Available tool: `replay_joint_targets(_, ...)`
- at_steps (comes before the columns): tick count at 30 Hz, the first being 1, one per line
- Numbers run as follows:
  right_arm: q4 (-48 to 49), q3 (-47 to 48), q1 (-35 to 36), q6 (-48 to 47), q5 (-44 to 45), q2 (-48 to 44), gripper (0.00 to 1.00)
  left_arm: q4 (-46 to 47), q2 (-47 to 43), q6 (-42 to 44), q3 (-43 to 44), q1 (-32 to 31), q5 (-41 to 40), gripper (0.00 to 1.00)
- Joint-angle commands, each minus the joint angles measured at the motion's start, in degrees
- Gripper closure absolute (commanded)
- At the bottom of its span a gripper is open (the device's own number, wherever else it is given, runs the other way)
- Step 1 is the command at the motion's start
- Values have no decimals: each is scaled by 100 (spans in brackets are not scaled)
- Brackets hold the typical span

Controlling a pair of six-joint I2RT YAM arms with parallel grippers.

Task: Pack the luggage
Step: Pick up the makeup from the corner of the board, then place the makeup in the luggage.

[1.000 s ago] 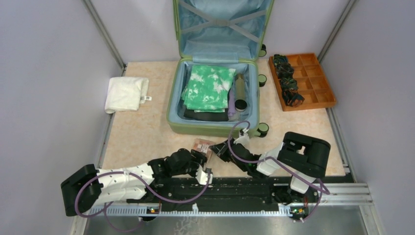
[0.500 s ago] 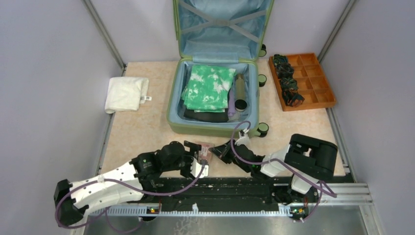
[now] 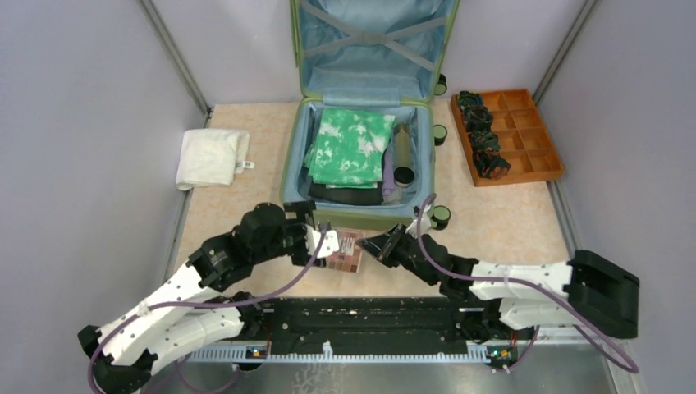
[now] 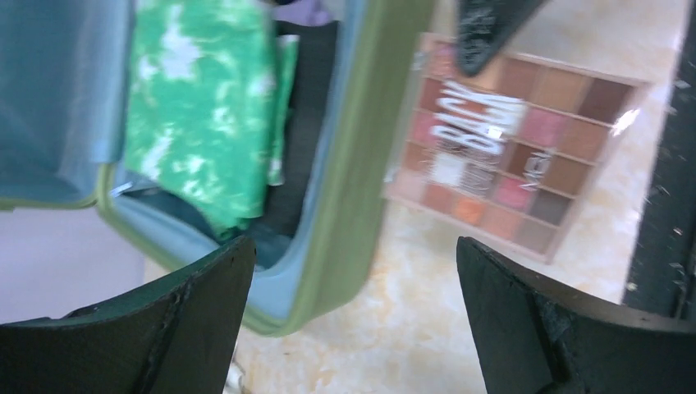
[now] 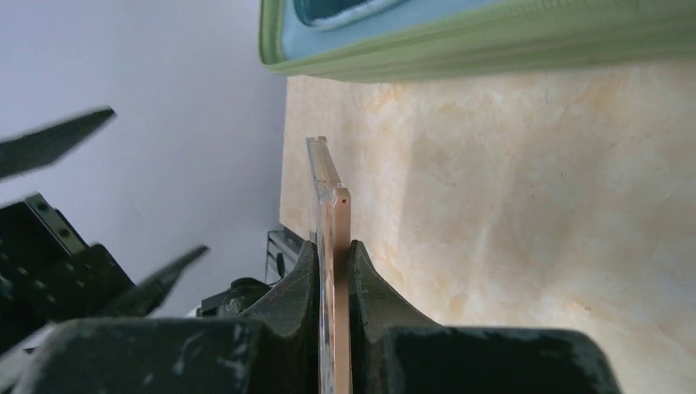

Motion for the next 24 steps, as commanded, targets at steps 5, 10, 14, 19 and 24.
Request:
replay_joint_targets(5, -2752, 1407, -1164, -863, -515, -1478, 100, -35, 1909, -496, 2167, 1764, 1315, 1)
replay_joint_targets(10, -3811, 2334, -2428, -1339, -1787, -1488, 100, -389, 2900, -922, 3217, 2158, 1310, 1)
replay_joint_targets(14, -4424, 2978, -3372, -1703, -2700, -1080, 100, -485, 3331, -1257, 3611, 2414, 1111, 1)
replay_joint_targets(19, -5145, 3518, -4167, -2291, -3103, -640, 100, -405, 3521, -1460, 3656, 2777, 939, 1)
replay_joint_targets(24, -5166, 3675, -4522, -2623, -3106, -178, 100, -222, 3686, -1553, 3603, 3021, 753, 1)
